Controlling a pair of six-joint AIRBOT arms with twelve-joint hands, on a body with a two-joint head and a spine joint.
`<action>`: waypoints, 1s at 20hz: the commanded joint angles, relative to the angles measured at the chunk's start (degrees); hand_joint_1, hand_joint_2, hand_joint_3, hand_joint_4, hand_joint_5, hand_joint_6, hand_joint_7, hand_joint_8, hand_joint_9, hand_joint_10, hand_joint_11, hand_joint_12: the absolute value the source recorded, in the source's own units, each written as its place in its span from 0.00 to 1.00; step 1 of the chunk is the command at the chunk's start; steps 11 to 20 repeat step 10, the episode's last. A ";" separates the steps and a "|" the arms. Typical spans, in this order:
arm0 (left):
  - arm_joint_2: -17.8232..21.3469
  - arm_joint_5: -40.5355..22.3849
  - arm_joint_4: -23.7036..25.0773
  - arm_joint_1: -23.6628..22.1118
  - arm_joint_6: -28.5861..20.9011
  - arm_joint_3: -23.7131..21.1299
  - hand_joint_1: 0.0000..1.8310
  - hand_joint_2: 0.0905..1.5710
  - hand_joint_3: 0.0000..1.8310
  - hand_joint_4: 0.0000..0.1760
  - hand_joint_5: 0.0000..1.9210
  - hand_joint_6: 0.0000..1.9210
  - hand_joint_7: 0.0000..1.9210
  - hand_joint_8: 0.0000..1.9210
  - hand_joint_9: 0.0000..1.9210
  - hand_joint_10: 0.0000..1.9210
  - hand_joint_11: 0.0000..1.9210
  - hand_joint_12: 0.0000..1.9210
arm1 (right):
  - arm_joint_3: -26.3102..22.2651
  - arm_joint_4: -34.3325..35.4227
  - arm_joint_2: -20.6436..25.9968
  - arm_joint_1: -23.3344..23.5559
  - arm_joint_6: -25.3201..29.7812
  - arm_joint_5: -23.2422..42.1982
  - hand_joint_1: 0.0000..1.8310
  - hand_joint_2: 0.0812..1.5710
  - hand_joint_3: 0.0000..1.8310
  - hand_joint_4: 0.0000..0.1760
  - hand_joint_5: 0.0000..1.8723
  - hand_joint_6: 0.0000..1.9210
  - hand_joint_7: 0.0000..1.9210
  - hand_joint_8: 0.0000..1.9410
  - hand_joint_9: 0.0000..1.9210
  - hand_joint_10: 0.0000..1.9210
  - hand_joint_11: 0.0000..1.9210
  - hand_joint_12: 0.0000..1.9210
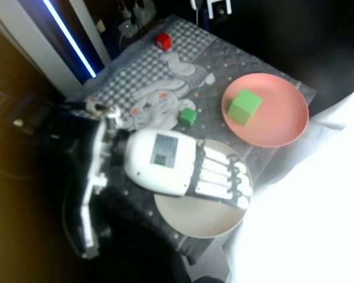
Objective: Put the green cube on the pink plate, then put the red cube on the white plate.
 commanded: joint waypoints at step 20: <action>3.45 -15.32 -1.29 2.32 -0.17 -2.15 0.32 0.75 0.00 0.00 0.20 0.01 0.24 0.02 0.11 0.34 0.01 0.85 | -24.34 1.18 19.19 -10.22 -1.01 -39.85 0.48 0.61 0.01 0.00 0.19 0.02 0.18 0.01 0.13 0.03 0.00 0.45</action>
